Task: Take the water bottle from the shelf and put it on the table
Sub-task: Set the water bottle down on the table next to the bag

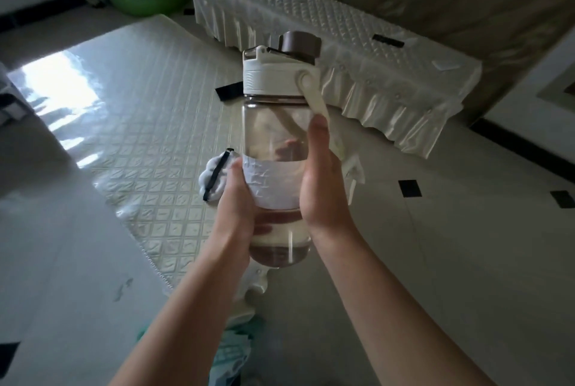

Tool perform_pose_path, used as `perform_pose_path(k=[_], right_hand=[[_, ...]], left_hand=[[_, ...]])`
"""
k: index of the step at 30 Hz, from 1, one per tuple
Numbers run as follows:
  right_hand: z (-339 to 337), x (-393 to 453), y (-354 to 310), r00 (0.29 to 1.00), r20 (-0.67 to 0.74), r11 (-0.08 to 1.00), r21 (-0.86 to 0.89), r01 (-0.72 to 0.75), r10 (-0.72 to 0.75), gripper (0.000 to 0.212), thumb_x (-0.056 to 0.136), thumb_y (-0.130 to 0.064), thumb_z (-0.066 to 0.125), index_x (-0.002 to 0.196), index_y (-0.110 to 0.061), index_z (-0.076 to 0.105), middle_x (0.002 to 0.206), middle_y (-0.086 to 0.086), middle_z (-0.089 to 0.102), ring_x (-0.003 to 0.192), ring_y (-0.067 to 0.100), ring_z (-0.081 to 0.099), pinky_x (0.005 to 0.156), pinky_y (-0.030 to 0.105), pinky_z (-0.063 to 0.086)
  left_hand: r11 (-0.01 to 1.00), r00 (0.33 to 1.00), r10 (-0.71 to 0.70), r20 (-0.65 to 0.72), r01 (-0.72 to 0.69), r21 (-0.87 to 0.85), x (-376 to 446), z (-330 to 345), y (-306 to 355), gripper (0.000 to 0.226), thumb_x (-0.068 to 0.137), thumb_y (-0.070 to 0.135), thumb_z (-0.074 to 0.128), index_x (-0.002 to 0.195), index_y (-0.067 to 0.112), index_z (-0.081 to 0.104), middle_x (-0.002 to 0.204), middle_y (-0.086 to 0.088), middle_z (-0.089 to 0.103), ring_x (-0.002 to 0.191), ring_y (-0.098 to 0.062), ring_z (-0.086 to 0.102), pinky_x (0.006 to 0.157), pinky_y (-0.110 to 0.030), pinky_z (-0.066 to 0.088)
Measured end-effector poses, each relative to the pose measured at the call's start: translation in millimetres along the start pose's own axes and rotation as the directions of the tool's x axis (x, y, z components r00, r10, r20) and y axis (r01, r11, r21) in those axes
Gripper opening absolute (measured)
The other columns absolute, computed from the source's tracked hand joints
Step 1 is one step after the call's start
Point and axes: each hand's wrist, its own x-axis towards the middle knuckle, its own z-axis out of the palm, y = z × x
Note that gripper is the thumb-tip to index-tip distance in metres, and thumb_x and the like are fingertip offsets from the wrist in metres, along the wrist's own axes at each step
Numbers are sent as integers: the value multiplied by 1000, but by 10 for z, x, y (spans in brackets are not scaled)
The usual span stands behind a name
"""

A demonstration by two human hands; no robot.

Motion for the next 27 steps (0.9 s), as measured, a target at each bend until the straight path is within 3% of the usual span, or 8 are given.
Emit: perform_pose_path(k=[3,8,11,14,18,21,24,27], right_hand=[[-66,168,455,999,23,999,33,25,-26,87,77,-82,33,105,-10,75,73,5,62,73,21,65,91,57,53],[-50,508,1155,994,-62,988,123,92,-85,83,77,-79,37,95,-7,74,86,12,75,91,31,72,95,55,53],[-10,786,1528,984,-117,973,173,154,-135,78,78,-76,39,91,-7,74,83,9,74,91,34,72,93,56,53],[27,1082,1850,978,-132,959,216,185,-159,77,77,-75,40,91,-7,74,80,8,75,87,33,74,93,55,54],[82,1407,2231,970,-115,948,213,236,-216,82,78,-76,39,92,-4,74,79,9,75,85,33,74,93,54,55],[118,1637,2498,951,-107,926,219,307,-290,80,79,-75,39,96,-5,75,85,10,77,87,28,75,93,53,55],[165,1846,2679,928,-104,911,180,372,-358,82,81,-75,35,98,-6,75,89,11,78,89,25,74,93,48,56],[179,1990,2846,900,-123,885,170,434,-418,77,83,-72,35,101,-9,76,88,7,79,86,17,75,86,34,57]], left_hand=[[1000,1000,19,-6,-19,22,253,11,-415,60,96,54,27,76,35,79,82,-4,82,81,-27,79,81,-52,60],[987,988,149,-24,-150,-47,761,74,-995,60,98,47,28,68,34,78,70,3,79,67,-14,75,65,-33,56],[977,980,198,-38,-200,-79,1128,128,-1256,55,100,42,31,77,28,80,79,-1,81,77,-17,77,66,-30,59],[975,976,208,-60,-212,-69,1508,140,-1436,55,93,51,35,93,17,79,96,-13,81,92,-28,77,81,-39,60],[968,969,237,-71,-242,-72,1954,120,-1732,58,84,57,37,90,18,79,88,-10,82,83,-27,78,72,-38,58],[948,959,271,-81,-280,-148,2225,142,-1894,64,82,57,39,106,11,76,105,-19,79,100,-36,74,90,-50,58],[919,947,308,-89,-321,-228,2508,166,-2011,68,86,53,38,118,3,71,118,-28,73,111,-43,69,101,-59,51],[893,934,348,-77,-356,-275,2744,175,-2149,62,99,46,34,125,-1,66,124,-32,68,117,-46,65,105,-61,47]])
